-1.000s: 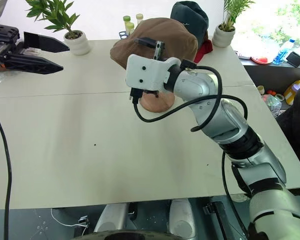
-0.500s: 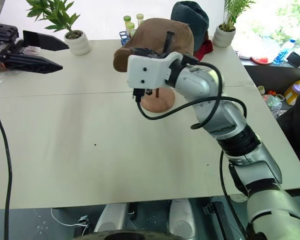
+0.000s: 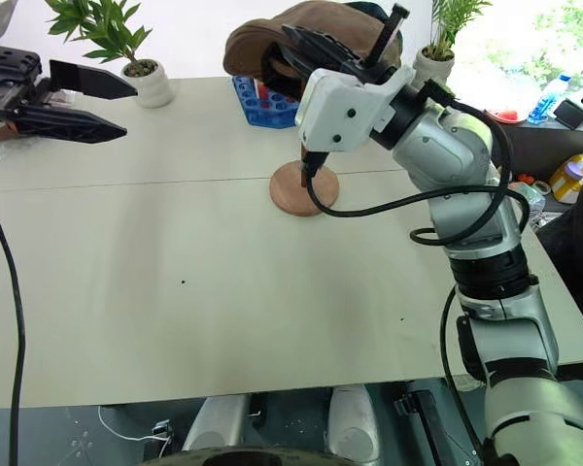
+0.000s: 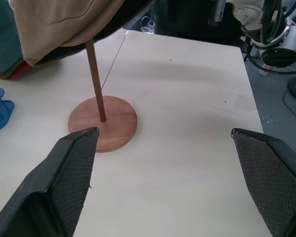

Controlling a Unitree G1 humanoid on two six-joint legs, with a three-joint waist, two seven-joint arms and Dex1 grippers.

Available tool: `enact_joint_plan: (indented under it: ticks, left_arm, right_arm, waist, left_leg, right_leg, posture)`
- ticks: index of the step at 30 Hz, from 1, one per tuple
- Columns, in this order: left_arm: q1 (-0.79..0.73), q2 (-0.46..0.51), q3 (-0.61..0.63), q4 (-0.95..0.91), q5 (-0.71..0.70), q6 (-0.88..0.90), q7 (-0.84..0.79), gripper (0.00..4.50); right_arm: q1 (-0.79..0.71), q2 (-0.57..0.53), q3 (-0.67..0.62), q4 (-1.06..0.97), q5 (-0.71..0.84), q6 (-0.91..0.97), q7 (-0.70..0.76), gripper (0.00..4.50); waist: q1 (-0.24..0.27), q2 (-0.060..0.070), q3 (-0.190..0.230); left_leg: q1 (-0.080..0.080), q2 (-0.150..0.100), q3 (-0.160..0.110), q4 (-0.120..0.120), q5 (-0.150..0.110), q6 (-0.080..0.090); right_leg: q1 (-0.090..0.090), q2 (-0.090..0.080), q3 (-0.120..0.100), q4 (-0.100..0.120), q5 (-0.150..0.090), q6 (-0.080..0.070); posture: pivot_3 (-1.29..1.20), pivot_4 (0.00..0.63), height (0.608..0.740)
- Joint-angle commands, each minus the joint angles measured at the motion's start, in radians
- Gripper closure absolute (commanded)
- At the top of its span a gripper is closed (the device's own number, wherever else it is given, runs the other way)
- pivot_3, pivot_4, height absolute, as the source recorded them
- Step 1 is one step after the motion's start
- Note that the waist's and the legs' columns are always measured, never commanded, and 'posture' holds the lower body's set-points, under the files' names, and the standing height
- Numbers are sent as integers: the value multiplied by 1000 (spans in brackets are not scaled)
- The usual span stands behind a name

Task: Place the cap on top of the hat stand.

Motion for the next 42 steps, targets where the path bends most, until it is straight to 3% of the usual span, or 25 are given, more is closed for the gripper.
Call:
enact_joint_plan:
  ticks: [1, 6, 11, 17, 30, 39, 40, 42]
  left_arm:
    - [-28, 12, 54, 3, 5, -7, -3, 0]
    - [-14, 17, 75, -7, 5, 7, -3, 0]
    - [-18, 17, 95, -6, 0, 34, -3, 0]
    - [-51, -5, 127, 15, 13, 64, -3, 0]
    - [-90, -21, 134, 40, 41, 69, -3, 0]
    - [-86, -24, 141, 35, 49, 68, -3, 0]
    - [-86, -27, 141, 37, 52, 66, -3, 0]
    - [-85, -32, 144, 38, 54, 64, -3, 0]
  right_arm:
    - [-60, 12, -4, 10, -49, -102, -50, 4426]
    - [-59, -14, -44, 102, -61, -268, -108, 4426]
    - [-37, -74, -83, 221, -102, -548, -213, 4426]
    - [40, -117, -101, 334, -233, -819, -352, 4426]
    - [-20, -114, -26, 663, -265, -1030, -406, 4426]
    - [-90, -92, 14, 750, -281, -1084, -400, 4426]
    - [-97, -88, 19, 762, -276, -1077, -395, 3837]
    - [-103, -85, 24, 776, -267, -1047, -384, 3338]
  waist:
    - [0, 0, 0]
    - [4, 0, 0]
    - [4, -1, 0]
    - [0, -1, 0]
    - [-3, -1, 1]
    - [-3, -1, 1]
    - [-3, -1, 1]
    - [-3, -1, 1]
  left_leg:
    - [0, 0, 0, 0, 0, 0]
    - [0, 0, 0, 0, 0, 0]
    - [0, 0, 0, 1, 0, 0]
    - [1, 0, 0, 0, 0, 0]
    - [2, 0, 2, 0, 0, 0]
    - [2, 0, 2, -1, 0, 0]
    - [2, 0, 2, -1, 0, 0]
    - [2, 0, 2, -1, 0, 0]
  right_leg:
    - [0, 0, 0, 0, 0, 0]
    - [0, 0, 0, 0, 0, 0]
    - [1, 0, 1, -1, 0, 0]
    - [1, 1, 2, 0, 0, 0]
    - [0, 2, 6, 0, 0, 0]
    - [0, 3, 8, 0, 0, 0]
    - [0, 3, 8, 0, 0, 0]
    - [0, 3, 8, 0, 0, 0]
  posture:
    - [0, 150, 728]
    - [0, 150, 728]
    - [0, 150, 728]
    - [0, 150, 728]
    - [0, 150, 728]
    - [0, 150, 728]
    - [0, 150, 728]
    - [0, 150, 728]
